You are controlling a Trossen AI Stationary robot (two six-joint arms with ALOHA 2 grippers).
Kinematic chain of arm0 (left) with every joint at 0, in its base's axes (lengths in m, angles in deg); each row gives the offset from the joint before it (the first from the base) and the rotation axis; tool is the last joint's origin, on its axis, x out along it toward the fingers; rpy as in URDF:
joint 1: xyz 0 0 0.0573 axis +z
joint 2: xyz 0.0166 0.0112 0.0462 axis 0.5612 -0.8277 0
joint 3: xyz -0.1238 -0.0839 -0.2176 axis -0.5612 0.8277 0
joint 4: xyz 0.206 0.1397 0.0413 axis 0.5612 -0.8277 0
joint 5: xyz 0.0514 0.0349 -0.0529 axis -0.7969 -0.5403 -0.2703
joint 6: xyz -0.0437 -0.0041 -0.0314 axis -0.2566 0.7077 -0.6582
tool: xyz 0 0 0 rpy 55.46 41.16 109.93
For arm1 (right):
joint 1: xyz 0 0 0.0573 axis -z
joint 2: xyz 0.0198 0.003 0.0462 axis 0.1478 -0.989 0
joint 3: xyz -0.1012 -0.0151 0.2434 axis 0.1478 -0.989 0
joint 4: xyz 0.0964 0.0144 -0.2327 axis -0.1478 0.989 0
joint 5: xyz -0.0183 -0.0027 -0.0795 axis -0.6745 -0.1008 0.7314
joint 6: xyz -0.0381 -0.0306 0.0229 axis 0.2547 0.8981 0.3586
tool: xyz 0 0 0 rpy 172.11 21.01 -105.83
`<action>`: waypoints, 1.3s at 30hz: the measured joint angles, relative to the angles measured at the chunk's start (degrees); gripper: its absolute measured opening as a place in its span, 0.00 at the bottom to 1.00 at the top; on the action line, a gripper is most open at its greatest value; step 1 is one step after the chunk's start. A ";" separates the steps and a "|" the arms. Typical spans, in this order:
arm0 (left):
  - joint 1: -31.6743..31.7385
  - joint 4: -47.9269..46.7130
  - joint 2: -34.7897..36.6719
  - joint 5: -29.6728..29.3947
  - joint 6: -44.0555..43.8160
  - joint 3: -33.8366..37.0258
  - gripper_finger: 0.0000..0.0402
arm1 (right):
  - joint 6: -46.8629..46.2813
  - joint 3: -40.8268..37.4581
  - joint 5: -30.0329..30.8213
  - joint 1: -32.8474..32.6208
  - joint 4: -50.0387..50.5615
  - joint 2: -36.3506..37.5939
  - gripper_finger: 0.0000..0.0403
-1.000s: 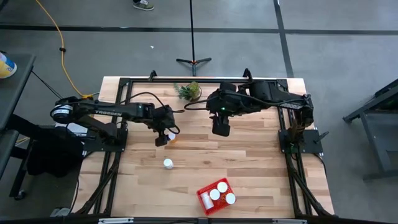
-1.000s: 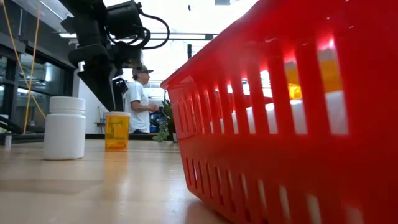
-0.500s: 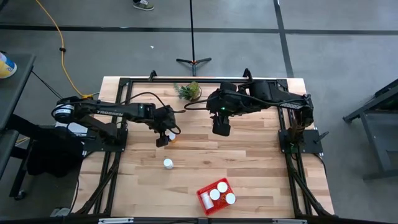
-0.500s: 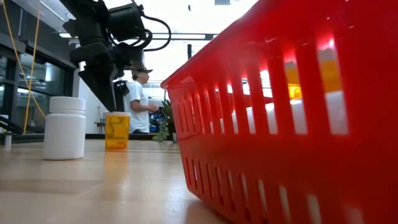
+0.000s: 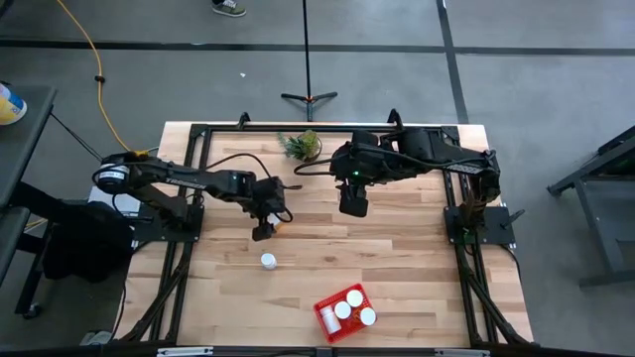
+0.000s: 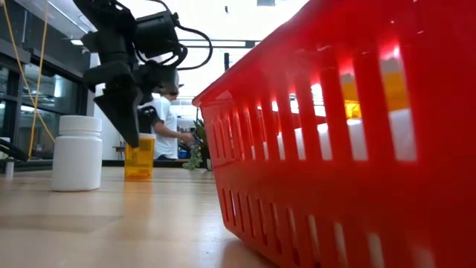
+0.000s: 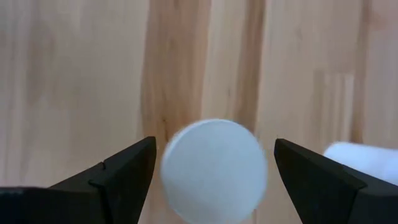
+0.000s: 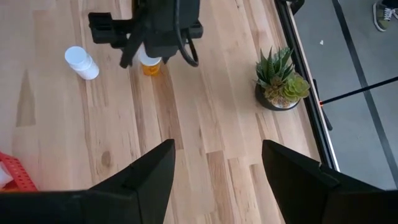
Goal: Pick and place pill bottles into a basket
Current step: Put the orange pill bottle into the red bin
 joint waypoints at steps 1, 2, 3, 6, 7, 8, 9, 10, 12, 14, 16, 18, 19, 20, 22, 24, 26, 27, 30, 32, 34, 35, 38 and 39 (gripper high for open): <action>0.07 -0.10 -0.14 -0.42 0.00 0.00 0.90 | 0.00 0.00 0.00 0.00 0.00 0.00 0.58; 0.11 -0.25 -0.16 -1.18 0.00 0.00 0.90 | 0.00 0.00 -0.01 0.00 0.01 0.00 0.58; 0.11 0.36 -0.39 -1.89 0.00 0.00 0.90 | 0.00 0.00 0.00 0.00 0.01 0.00 0.58; 0.09 0.88 -0.69 -3.45 0.06 0.02 0.90 | 0.00 0.00 0.00 0.00 0.01 0.00 0.58; 0.09 1.44 -0.70 -3.48 0.11 0.02 0.90 | 0.00 0.00 0.00 0.00 0.01 0.00 0.58; 0.09 1.94 -0.93 -3.48 0.13 -0.05 0.90 | 0.00 0.00 0.00 0.00 0.05 0.00 0.58; 0.11 1.78 -1.04 -3.48 0.13 -0.07 0.90 | 0.00 0.00 0.00 0.00 0.09 0.00 0.58; 0.10 1.09 -1.08 -3.48 0.15 -0.02 0.90 | 0.00 0.00 0.00 0.00 0.20 0.00 0.58; 0.09 0.92 -1.08 -3.46 0.28 0.00 0.90 | 0.00 0.00 0.00 0.00 0.55 0.00 0.58; 0.09 0.90 -1.08 -3.34 0.28 0.00 0.90 | 0.00 0.00 -0.01 0.00 0.71 0.00 0.58; 0.09 0.89 -1.08 -3.26 0.31 0.00 0.90 | -0.07 0.00 0.00 0.00 0.77 0.00 0.58; 0.09 0.89 -1.08 -3.26 0.33 0.00 0.88 | -0.11 0.00 -0.02 0.00 0.77 0.00 0.58; 0.09 0.87 -1.08 -3.26 0.33 0.00 0.87 | -0.13 0.00 0.00 0.00 0.79 0.00 0.58; 0.09 0.87 -1.08 -3.23 0.35 0.00 0.85 | -0.15 0.00 0.00 0.00 0.79 0.00 0.58; 0.09 0.87 -1.08 -3.00 0.39 0.00 0.80 | -0.15 0.00 -0.01 0.00 0.83 0.00 0.58; 0.09 0.85 -1.08 -2.97 0.39 0.00 0.74 | -0.17 0.00 -0.02 0.00 0.86 0.00 0.58; 0.09 0.85 -1.08 -2.25 0.44 0.00 0.69 | -0.17 0.00 -0.01 0.00 0.88 0.00 0.58; 0.11 0.86 -1.08 -1.61 0.44 0.00 0.67 | -0.17 0.00 0.00 0.00 0.88 0.00 0.58; 0.09 0.85 -1.05 -1.40 0.44 0.00 0.60 | -0.17 0.00 -0.01 0.00 1.03 0.00 0.58; 0.09 0.91 -1.05 -1.38 0.44 0.00 0.58 | -0.20 0.00 -0.01 0.00 1.17 0.00 0.58; 0.09 1.00 -1.05 -1.32 0.42 0.00 0.58 | -0.20 0.00 -0.02 0.00 1.21 0.00 0.58; 0.09 1.21 -1.05 -1.00 0.40 0.00 0.58 | -0.17 0.00 0.00 0.00 1.23 0.00 0.58; 0.09 1.18 -1.03 1.47 0.26 -0.51 0.60 | 0.02 0.00 0.00 0.00 1.29 0.00 0.58; 0.09 0.76 -1.03 1.83 0.27 -1.13 0.61 | 0.09 0.00 0.00 0.00 1.40 0.00 0.58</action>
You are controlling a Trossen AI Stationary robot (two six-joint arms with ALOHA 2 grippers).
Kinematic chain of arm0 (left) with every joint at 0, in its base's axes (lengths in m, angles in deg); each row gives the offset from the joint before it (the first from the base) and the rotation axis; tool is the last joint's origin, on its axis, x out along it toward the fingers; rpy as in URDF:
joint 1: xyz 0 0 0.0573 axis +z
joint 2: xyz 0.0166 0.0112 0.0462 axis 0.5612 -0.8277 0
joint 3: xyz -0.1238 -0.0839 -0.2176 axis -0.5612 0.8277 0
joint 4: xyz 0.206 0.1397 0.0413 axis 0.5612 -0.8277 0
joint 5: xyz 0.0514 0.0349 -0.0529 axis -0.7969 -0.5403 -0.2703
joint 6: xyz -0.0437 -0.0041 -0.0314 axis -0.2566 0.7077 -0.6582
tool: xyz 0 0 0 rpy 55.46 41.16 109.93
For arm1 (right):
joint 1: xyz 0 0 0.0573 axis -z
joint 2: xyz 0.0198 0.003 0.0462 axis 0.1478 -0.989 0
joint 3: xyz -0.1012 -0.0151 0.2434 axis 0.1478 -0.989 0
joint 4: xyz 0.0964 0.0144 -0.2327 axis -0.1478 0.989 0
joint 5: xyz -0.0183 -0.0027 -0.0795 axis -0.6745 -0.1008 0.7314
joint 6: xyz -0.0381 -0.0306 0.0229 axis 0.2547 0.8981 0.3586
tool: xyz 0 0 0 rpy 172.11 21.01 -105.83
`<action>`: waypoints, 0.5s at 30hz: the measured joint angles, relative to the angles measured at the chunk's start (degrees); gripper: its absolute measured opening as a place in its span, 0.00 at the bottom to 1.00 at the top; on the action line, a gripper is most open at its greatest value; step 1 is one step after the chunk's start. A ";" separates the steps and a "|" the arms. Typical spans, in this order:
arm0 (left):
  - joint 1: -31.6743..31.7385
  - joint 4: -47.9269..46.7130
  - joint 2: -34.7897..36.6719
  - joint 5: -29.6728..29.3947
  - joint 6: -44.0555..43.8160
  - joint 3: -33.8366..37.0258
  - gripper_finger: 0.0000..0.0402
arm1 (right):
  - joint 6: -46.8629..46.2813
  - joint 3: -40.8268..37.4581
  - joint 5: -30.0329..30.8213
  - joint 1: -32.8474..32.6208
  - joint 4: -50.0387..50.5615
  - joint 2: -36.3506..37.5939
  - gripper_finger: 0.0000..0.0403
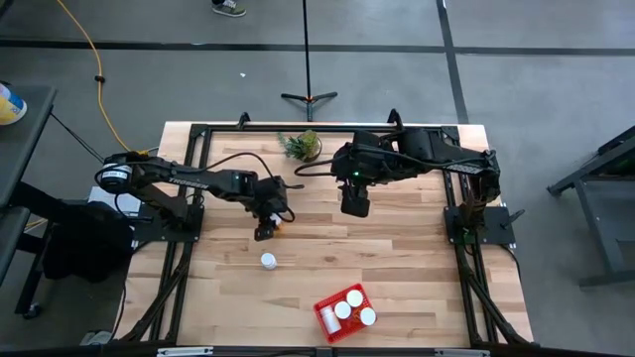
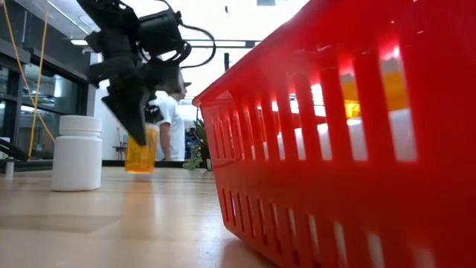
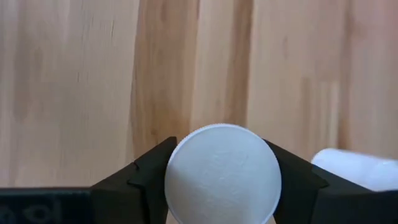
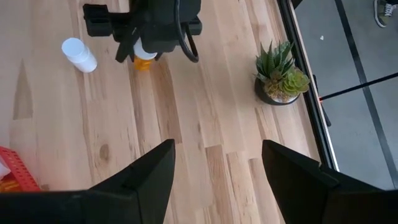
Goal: Pick and place pill bottles into a basket
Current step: Put the orange pill bottle into the red bin
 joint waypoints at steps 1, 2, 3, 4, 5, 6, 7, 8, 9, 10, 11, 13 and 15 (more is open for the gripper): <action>-0.02 -0.25 0.00 0.29 0.01 -0.80 0.62 | 0.12 0.00 0.04 0.06 0.27 0.00 0.58; -0.02 -0.75 0.00 0.79 0.02 -1.82 0.62 | 0.13 0.00 0.31 0.13 0.72 0.00 0.58; -0.02 -1.40 0.00 1.16 0.06 -2.87 0.62 | 0.13 0.00 0.88 0.13 1.28 0.00 0.58; -0.02 -2.22 0.00 1.37 0.06 -3.98 0.61 | 0.16 0.00 1.77 0.13 1.92 0.00 0.58; -0.02 -3.00 0.01 1.58 0.06 -5.12 0.60 | 0.36 0.00 2.95 0.11 2.43 0.00 0.58; -0.02 -3.51 0.01 1.96 0.07 -6.23 0.58 | 0.91 0.00 4.18 0.13 2.79 0.00 0.58; -0.01 -3.73 0.02 2.69 0.07 -7.28 0.57 | 1.34 0.00 5.42 0.13 3.07 0.00 0.58; -0.01 -3.76 0.02 3.22 0.03 -8.21 0.57 | 1.84 0.00 6.93 0.18 3.21 0.20 0.58; -0.09 -3.75 0.04 4.04 -0.03 -9.04 0.57 | 2.42 0.00 8.59 0.33 3.20 0.46 0.58; -0.47 -3.87 0.04 4.57 -0.05 -9.81 0.57 | 2.81 0.00 10.30 0.62 3.07 0.87 0.58; -0.91 -3.94 0.04 4.61 -0.07 -10.57 0.57 | 3.50 0.00 12.44 1.06 2.87 1.54 0.58; -2.35 -3.70 0.04 4.46 -0.07 -11.78 0.60 | 4.37 0.00 17.87 2.43 1.18 3.41 0.58; -3.98 -2.92 0.04 4.15 -0.21 -12.52 0.63 | 6.01 0.00 20.94 4.25 -1.82 5.93 0.58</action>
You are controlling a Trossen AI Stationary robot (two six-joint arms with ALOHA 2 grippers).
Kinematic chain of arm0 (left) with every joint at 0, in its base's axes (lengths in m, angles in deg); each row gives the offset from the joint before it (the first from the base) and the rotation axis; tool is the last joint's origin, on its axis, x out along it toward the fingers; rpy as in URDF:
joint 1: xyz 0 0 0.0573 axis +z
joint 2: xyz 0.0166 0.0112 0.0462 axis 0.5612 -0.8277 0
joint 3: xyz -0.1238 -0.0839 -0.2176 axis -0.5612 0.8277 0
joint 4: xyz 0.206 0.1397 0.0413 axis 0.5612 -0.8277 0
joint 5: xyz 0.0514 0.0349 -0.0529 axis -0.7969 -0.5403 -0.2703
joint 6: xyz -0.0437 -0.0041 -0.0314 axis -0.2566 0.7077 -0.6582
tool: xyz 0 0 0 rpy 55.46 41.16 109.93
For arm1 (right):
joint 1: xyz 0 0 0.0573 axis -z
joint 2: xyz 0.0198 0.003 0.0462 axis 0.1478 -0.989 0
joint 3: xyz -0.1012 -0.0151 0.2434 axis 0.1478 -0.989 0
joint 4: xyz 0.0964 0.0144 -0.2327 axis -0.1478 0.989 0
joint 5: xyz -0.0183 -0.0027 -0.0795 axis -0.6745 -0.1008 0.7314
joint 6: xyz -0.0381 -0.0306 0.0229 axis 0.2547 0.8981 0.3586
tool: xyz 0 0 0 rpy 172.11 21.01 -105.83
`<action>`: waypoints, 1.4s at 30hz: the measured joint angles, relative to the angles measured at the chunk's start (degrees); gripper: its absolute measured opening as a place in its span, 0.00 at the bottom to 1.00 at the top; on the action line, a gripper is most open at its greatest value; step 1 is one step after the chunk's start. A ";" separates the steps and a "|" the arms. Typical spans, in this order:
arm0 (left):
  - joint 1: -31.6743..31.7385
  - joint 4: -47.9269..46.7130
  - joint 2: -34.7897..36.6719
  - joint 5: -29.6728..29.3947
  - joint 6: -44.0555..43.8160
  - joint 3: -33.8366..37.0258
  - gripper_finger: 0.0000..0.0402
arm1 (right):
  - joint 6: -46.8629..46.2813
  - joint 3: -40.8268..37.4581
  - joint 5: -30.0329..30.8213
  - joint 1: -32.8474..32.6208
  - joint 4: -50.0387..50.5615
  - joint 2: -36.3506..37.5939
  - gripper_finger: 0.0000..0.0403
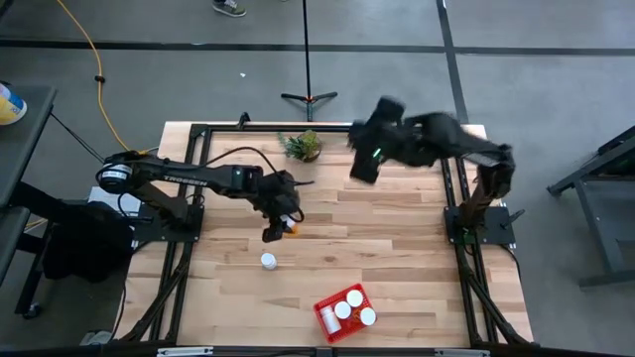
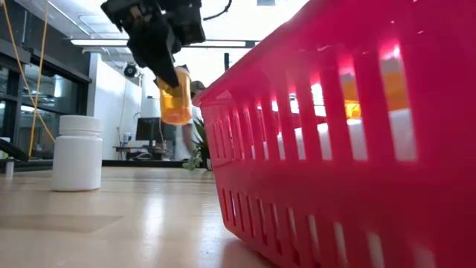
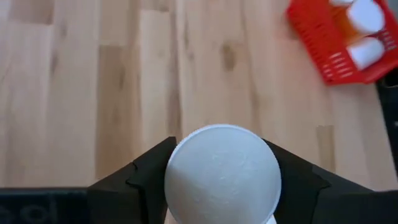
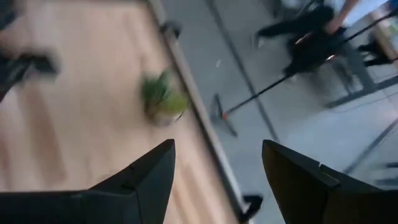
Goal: Pick and place pill bottles into a basket
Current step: Put the orange pill bottle into the red bin
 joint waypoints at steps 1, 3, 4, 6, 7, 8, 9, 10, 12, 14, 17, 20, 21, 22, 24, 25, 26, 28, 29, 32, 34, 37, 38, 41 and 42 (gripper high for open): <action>-0.84 0.26 0.00 -0.42 -0.33 -0.22 0.64 | 1.07 0.00 -0.25 1.17 -2.25 1.46 0.58; -2.39 1.39 0.00 -1.50 -2.12 -0.55 0.64 | 2.97 0.00 -2.18 3.43 -7.07 4.35 0.58; -3.05 2.08 0.00 -1.61 -3.16 -0.60 0.63 | 3.80 0.00 -3.62 4.60 -9.21 5.82 0.58; -4.52 3.97 0.00 -1.86 -5.27 -0.62 0.60 | 5.15 0.03 -7.00 6.71 -12.88 8.34 0.58; -5.27 4.95 0.00 -2.14 -6.17 -0.62 0.58 | 5.50 0.04 -8.45 7.61 -14.15 9.42 0.58; -6.16 6.03 0.00 -2.73 -7.31 -0.62 0.58 | 5.64 0.08 -9.54 8.39 -15.02 10.24 0.58; -7.07 7.32 0.00 -3.24 -8.31 -0.62 0.58 | 5.83 0.11 -10.57 9.01 -15.60 10.90 0.58; -8.00 8.41 0.00 -3.81 -9.32 -0.62 0.58 | 6.00 0.11 -11.44 9.49 -15.73 11.40 0.58; -9.87 10.93 -0.72 -5.08 -11.78 -0.64 0.58 | 6.16 0.11 -12.78 10.14 -15.53 11.85 0.58; -11.67 12.81 -1.87 -6.29 -14.34 -0.68 0.60 | 6.21 0.04 -13.82 10.44 -14.58 11.92 0.58; -14.46 16.15 -5.26 -6.70 -17.43 -1.25 0.63 | 7.13 0.00 -14.69 10.51 -12.81 11.88 0.58; -16.93 17.05 -10.24 -6.76 -19.15 -3.86 0.60 | 7.23 -0.03 -15.67 10.51 -12.03 11.60 0.58; -17.54 17.21 -11.81 -6.74 -19.34 -5.23 0.58 | 7.16 -0.11 -15.89 10.51 -11.37 11.48 0.58; -18.11 17.12 -13.39 -6.50 -19.37 -6.84 0.58 | 6.84 -0.11 -16.18 10.51 -10.99 11.28 0.58; -19.22 17.25 -16.52 -6.15 -19.36 -10.53 0.58 | 5.87 -0.11 -16.90 10.51 -10.67 11.16 0.58; -19.68 16.90 -17.87 -6.12 -19.11 -12.40 0.58 | 5.57 -0.13 -17.31 10.51 -10.11 11.16 0.58; -20.19 16.23 -18.98 -6.11 -18.47 -14.01 0.58 | 5.11 -0.13 -17.83 10.51 -9.88 11.16 0.58; -21.03 15.93 -21.58 -5.94 -16.71 -17.79 0.59 | 4.08 -0.11 -18.44 10.49 -9.92 11.16 0.58; -21.56 13.77 -22.20 -5.88 -15.75 -19.11 0.60 | 3.57 -0.11 -18.60 10.49 -9.93 11.16 0.58; -22.78 11.35 -24.32 -4.19 -14.38 -22.41 0.62 | 2.20 -0.11 -18.65 10.49 -9.91 11.16 0.58; -23.78 8.88 -24.41 -4.12 -14.34 -23.25 0.61 | 1.09 -0.11 -18.67 10.49 -9.89 11.16 0.58; -24.97 10.46 -24.32 -4.30 -14.52 -24.02 0.58 | -0.29 -0.11 -19.05 10.49 -9.27 11.16 0.58; -25.33 10.16 -24.28 -4.28 -15.03 -23.89 0.58 | -0.78 -0.11 -19.34 10.47 -8.93 11.16 0.58; -26.58 10.55 -24.46 -4.50 -16.29 -23.79 0.58 | -2.74 -0.11 -19.67 9.85 -7.89 11.14 0.58; -26.93 11.31 -24.44 -4.60 -16.37 -23.78 0.58 | -3.29 -0.11 -19.67 9.43 -7.50 11.16 0.58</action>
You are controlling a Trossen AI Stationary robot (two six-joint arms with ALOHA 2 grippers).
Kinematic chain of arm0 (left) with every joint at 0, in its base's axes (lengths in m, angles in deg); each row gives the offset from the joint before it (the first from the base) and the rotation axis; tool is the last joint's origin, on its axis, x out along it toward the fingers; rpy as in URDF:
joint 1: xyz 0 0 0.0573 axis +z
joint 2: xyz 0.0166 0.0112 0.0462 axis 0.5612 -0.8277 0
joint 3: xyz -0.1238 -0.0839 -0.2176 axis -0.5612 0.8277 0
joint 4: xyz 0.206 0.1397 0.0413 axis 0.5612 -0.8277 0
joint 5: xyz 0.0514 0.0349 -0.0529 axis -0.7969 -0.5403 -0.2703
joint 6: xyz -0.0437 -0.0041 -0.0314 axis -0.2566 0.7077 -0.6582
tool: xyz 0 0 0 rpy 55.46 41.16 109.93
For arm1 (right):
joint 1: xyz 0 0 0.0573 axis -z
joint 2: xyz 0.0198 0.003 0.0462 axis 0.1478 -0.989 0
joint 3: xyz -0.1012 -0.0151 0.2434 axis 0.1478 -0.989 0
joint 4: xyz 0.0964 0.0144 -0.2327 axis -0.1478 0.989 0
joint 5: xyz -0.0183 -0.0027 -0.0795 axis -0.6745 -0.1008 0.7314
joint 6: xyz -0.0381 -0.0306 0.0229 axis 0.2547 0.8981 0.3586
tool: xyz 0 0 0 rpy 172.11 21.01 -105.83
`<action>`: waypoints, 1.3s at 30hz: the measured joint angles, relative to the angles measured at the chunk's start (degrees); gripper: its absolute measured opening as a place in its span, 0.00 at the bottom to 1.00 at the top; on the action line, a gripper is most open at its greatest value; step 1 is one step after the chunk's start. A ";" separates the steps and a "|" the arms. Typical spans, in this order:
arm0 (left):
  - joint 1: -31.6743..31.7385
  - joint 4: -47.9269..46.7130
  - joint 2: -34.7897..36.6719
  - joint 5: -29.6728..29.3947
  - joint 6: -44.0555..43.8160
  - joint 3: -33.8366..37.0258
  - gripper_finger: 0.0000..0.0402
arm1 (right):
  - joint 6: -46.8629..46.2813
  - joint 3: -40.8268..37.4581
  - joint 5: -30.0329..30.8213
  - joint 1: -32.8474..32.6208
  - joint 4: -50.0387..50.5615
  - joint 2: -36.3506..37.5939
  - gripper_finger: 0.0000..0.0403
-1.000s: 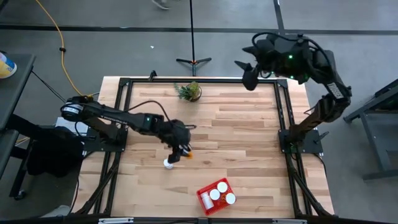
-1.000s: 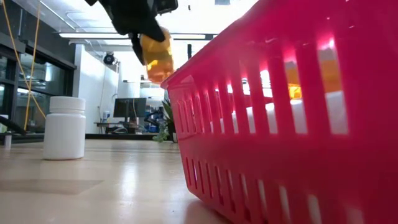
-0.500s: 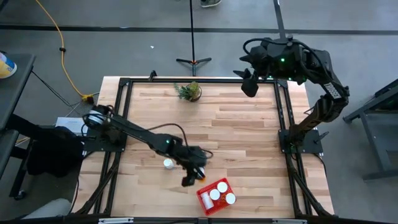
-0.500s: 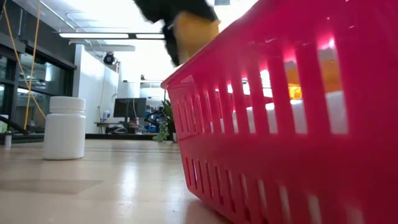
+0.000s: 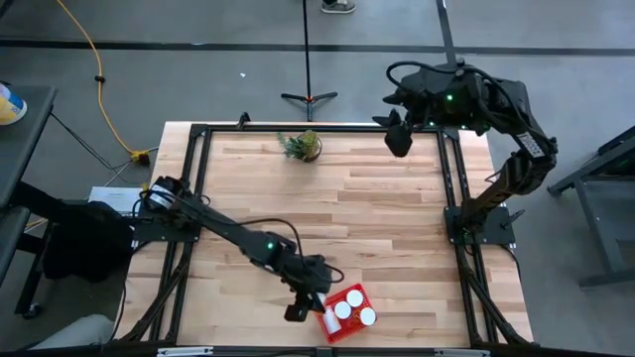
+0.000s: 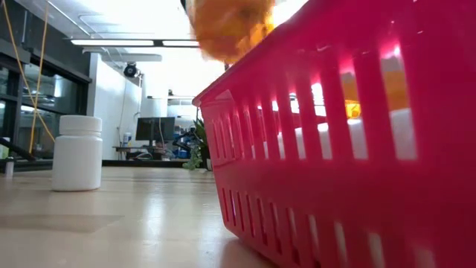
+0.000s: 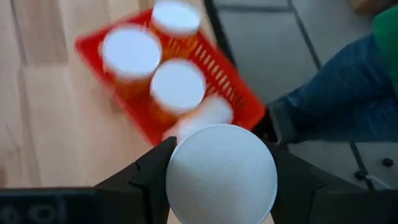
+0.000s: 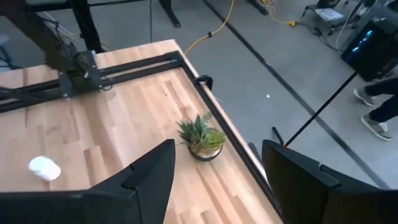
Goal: Pick and place pill bottles into a basket
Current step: Put the orange pill bottle into the red bin
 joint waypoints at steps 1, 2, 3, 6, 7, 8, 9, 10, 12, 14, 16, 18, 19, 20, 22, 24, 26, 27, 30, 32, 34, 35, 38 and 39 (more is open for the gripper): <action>-0.39 0.83 0.02 -0.67 -0.06 -0.08 0.59 | -0.50 0.00 0.00 -0.48 0.35 0.00 0.58; -0.75 0.82 0.02 -1.57 -0.09 -0.12 0.60 | -1.11 0.00 0.02 -1.01 0.37 -0.02 0.58; -1.01 0.90 0.02 -2.02 -0.17 -0.05 0.61 | -1.59 0.00 0.02 -1.68 0.30 -0.17 0.58; -1.07 2.19 0.02 -2.77 -1.03 -0.02 0.62 | -2.68 0.00 0.62 -3.81 0.75 -0.61 0.58; -0.98 2.76 0.05 -2.79 -1.53 -0.02 0.61 | -3.06 0.00 1.18 -4.58 1.04 -0.71 0.58; -0.96 3.28 0.05 -2.81 -1.64 -0.04 0.59 | -3.30 0.00 1.66 -5.28 1.54 -0.80 0.58; -0.94 3.16 0.05 -2.96 -1.70 -0.04 0.58 | -3.66 0.00 1.91 -5.91 1.82 -1.19 0.58; -0.94 3.07 0.05 -2.94 -1.75 -0.02 0.58 | -4.18 0.00 2.20 -6.57 1.90 -1.40 0.58; -1.00 3.46 0.05 -2.91 -2.33 -0.02 0.58 | -4.72 -0.01 3.22 -7.86 2.76 -1.74 0.58; -1.05 4.22 0.05 -2.83 -2.94 -0.02 0.58 | -5.12 0.00 4.53 -9.08 3.00 -2.26 0.58; -1.22 5.86 0.05 -2.89 -3.03 -0.02 0.59 | -5.65 0.00 5.22 -9.81 3.67 -2.62 0.58; -1.44 6.82 0.05 -3.53 -3.04 -0.02 0.62 | -6.09 0.00 5.31 -10.31 3.64 -2.79 0.58; -1.52 6.76 0.05 -3.83 -3.04 -0.02 0.62 | -6.25 0.00 5.35 -10.49 3.68 -2.82 0.58; -1.61 6.63 0.05 -3.84 -3.13 -0.02 0.62 | -6.55 0.00 5.55 -10.76 3.67 -2.82 0.58; -1.75 6.59 0.05 -3.99 -3.26 -0.02 0.60 | -7.12 0.00 6.24 -11.20 3.67 -2.82 0.58; -1.77 6.76 0.05 -3.99 -3.26 -0.02 0.58 | -7.37 0.00 6.45 -11.64 3.66 -2.82 0.58; -1.87 7.10 -0.13 -3.99 -3.26 -0.02 0.58 | -7.55 0.00 6.47 -11.88 3.67 -2.82 0.58; -1.86 7.70 -0.55 -3.99 -3.37 -0.02 0.58 | -7.61 0.00 6.34 -11.89 3.71 -2.82 0.58; -2.09 6.90 -1.42 -4.18 -4.24 0.09 0.59 | -8.45 0.00 6.25 -11.89 3.94 -2.82 0.58; -2.13 8.54 -2.62 -4.03 -4.50 -0.12 0.62 | -8.60 0.00 6.25 -11.87 3.93 -2.82 0.58; -2.28 7.45 -3.02 -3.89 -4.61 0.20 0.63 | -8.62 0.00 6.25 -11.84 4.04 -2.82 0.58; -2.40 8.98 -3.72 -3.77 -4.84 0.14 0.63 | -8.67 0.00 6.25 -11.86 4.22 -2.82 0.58; -2.47 9.28 -4.41 -2.95 -5.13 0.10 0.59 | -8.80 0.00 6.23 -11.84 4.52 -2.82 0.58; -2.47 9.84 -4.95 -2.74 -5.15 0.07 0.58 | -8.80 0.00 6.25 -11.86 4.57 -2.82 0.58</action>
